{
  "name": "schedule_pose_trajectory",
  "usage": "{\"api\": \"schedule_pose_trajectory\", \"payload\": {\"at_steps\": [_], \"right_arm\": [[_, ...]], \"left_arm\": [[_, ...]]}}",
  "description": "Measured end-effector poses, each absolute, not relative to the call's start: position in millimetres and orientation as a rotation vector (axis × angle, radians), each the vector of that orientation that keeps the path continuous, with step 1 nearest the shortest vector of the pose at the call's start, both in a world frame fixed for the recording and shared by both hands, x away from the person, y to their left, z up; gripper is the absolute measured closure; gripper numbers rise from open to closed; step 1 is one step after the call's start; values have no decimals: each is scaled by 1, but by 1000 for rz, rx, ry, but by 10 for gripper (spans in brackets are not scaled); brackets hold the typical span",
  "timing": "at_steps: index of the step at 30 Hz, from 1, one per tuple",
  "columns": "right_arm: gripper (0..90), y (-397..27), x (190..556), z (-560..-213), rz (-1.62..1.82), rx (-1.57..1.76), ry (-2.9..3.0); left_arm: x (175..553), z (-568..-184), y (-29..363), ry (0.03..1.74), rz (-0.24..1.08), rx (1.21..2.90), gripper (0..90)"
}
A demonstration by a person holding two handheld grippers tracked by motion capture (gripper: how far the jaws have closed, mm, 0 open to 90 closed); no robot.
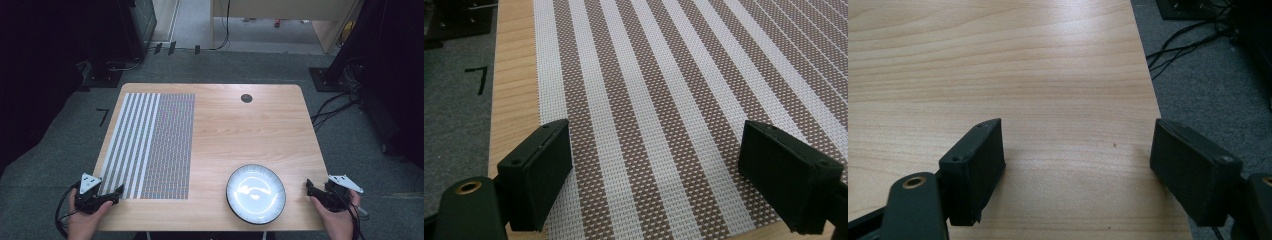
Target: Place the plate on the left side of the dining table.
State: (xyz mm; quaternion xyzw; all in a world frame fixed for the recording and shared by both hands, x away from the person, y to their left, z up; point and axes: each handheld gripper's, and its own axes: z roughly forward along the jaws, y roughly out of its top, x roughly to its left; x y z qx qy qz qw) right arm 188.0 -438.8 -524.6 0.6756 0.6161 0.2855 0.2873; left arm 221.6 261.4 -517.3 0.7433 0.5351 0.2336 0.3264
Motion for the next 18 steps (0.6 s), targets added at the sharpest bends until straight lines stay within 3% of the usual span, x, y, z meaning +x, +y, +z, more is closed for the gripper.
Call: {"api": "schedule_pose_trajectory", "payload": {"at_steps": [18], "right_arm": [[227,-431,181,-516,795,1806,1636]], "left_arm": [[222,-517,262,1401,612,1947,140]]}}
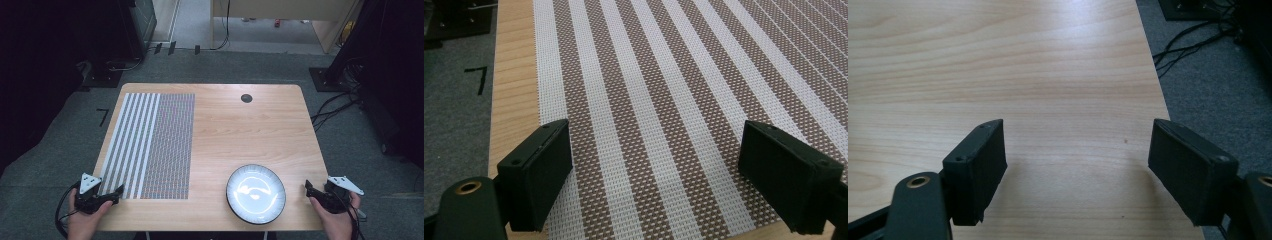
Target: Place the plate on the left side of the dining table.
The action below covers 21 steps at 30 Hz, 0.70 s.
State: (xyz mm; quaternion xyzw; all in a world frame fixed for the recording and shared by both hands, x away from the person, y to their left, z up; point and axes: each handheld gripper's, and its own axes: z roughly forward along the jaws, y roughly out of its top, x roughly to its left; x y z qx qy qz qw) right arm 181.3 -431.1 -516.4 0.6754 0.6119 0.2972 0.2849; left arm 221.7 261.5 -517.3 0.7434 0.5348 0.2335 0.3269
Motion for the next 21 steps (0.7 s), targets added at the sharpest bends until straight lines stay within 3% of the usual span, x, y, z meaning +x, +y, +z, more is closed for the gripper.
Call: {"api": "schedule_pose_trajectory", "payload": {"at_steps": [11,21], "right_arm": [[244,-414,169,-493,859,1786,1601],[320,-394,163,-482,939,1743,1619]], "left_arm": [[222,-517,262,1398,611,1949,140],[222,-517,262,1398,611,1950,140]]}}
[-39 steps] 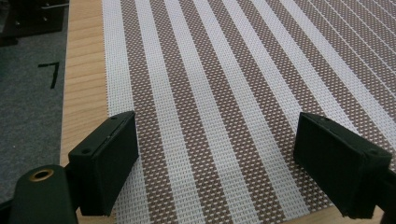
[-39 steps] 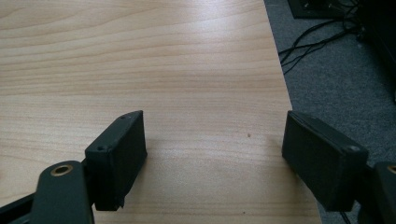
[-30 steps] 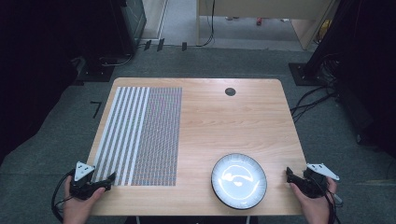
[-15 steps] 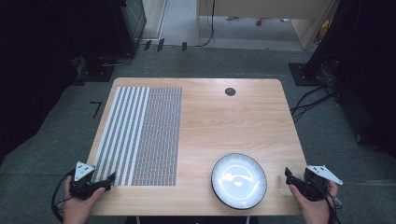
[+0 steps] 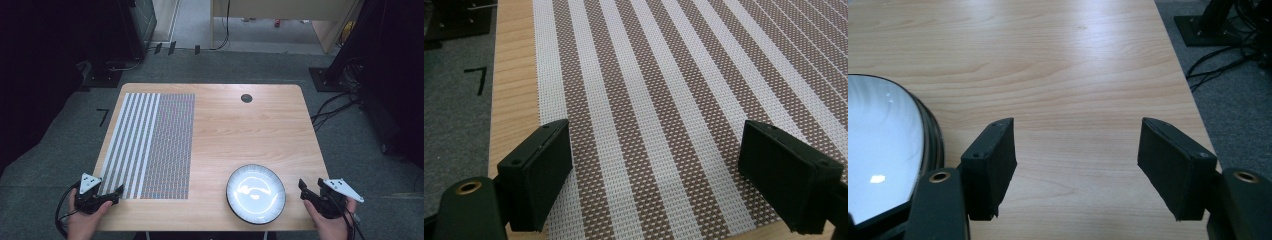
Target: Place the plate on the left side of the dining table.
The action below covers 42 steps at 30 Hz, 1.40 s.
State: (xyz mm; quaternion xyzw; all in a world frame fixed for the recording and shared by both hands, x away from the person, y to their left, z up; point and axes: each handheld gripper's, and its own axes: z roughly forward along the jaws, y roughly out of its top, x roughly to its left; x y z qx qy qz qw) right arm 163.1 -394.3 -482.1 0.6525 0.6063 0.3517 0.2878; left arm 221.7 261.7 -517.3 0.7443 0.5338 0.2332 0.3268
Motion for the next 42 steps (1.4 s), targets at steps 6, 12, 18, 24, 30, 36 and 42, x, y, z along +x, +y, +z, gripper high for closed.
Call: {"api": "schedule_pose_trajectory", "payload": {"at_steps": [6,12,18,24,30,36,42], "right_arm": [[337,-386,161,-478,975,1736,1628],[348,-378,159,-476,1004,1724,1649],[359,-370,158,-474,1030,1693,1677],[381,-363,158,-474,1055,1673,1703],[380,-357,157,-473,1061,1659,1713],[367,-354,158,-473,1052,1650,1704],[367,-354,156,-472,1062,1650,1700]], "left_arm": [[222,-517,262,1398,611,1950,140],[222,-517,262,1398,611,1949,140],[222,-517,262,1398,611,1950,140],[220,-517,261,1390,629,1953,151],[217,-511,259,1391,632,1956,151],[215,-499,256,1392,581,1883,151],[214,-486,241,1347,552,1868,152]]}}
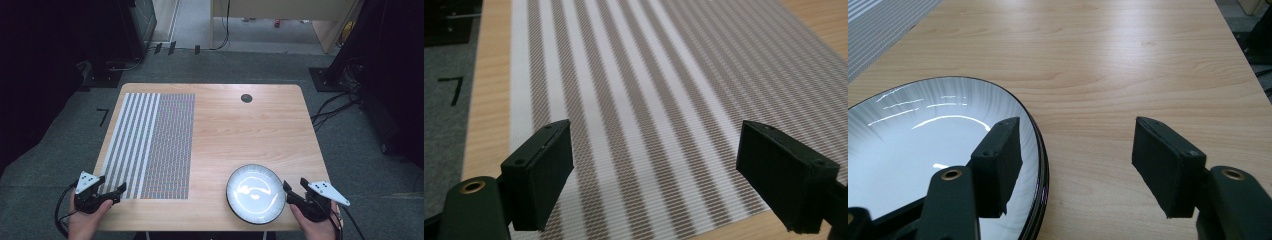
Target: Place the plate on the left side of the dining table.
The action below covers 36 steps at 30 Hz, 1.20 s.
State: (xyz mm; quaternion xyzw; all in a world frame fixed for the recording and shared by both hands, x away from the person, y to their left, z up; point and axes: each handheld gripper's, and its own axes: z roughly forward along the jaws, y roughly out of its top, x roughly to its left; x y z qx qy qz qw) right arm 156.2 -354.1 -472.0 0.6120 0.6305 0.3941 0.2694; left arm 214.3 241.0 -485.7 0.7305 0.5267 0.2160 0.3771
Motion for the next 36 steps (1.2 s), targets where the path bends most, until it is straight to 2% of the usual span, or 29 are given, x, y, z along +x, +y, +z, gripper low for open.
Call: {"api": "schedule_pose_trajectory", "payload": {"at_steps": [36], "right_arm": [[348,-353,154,-472,1102,1648,1697]], "left_arm": [[217,-443,152,1113,491,1898,151]]}}
